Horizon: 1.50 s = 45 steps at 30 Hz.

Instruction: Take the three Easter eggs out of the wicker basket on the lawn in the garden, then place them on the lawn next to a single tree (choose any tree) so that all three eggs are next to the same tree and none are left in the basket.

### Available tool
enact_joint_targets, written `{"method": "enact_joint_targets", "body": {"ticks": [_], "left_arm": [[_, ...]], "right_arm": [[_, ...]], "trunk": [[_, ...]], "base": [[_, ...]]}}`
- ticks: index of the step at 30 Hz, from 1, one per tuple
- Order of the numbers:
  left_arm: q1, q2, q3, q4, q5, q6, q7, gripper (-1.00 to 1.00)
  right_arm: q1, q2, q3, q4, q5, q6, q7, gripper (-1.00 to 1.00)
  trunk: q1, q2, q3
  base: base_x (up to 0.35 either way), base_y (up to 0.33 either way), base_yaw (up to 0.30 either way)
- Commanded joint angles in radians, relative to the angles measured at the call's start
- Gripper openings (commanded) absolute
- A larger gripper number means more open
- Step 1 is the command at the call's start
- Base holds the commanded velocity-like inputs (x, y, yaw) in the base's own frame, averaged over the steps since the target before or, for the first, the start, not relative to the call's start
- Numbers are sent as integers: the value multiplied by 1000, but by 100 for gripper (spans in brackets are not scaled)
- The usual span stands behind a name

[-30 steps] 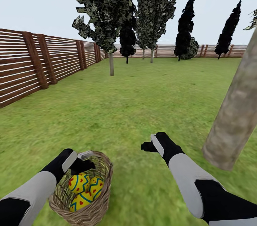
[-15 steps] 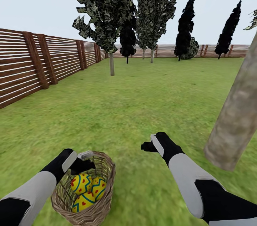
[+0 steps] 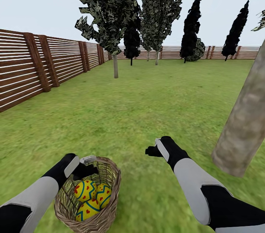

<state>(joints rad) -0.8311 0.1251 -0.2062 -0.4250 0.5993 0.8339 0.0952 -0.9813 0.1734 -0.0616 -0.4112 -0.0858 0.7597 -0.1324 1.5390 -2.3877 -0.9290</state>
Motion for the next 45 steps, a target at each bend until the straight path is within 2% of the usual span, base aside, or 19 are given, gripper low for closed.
{"method": "enact_joint_targets", "body": {"ticks": [1,5,14,27,36,45], "left_arm": [[0,-4,-6,1,12,1,16,100],[0,-18,-5,4,13,-9,32,100],[0,-28,5,10,15,-20,42,100],[-3,-18,5,39,16,-52,45,100],[-8,-16,5,42,16,-92,100,100],[-8,-15,5,42,17,-117,110,100]], "right_arm": [[0,1,-6,-1,-9,3,-9,100],[0,1,-6,-1,-9,3,-9,100],[0,1,-6,-1,-9,3,-9,100],[0,1,-6,-1,-9,3,-9,100],[0,1,-6,-1,-9,3,-8,100],[0,1,-6,-1,-9,3,-8,100]], "trunk": [[0,0,-1],[0,0,-1],[0,0,-1],[0,0,-1],[0,0,-1],[0,0,-1]], "base": [[1,2,0],[0,0,0],[0,0,0],[0,0,0],[0,0,0],[0,0,0]]}}
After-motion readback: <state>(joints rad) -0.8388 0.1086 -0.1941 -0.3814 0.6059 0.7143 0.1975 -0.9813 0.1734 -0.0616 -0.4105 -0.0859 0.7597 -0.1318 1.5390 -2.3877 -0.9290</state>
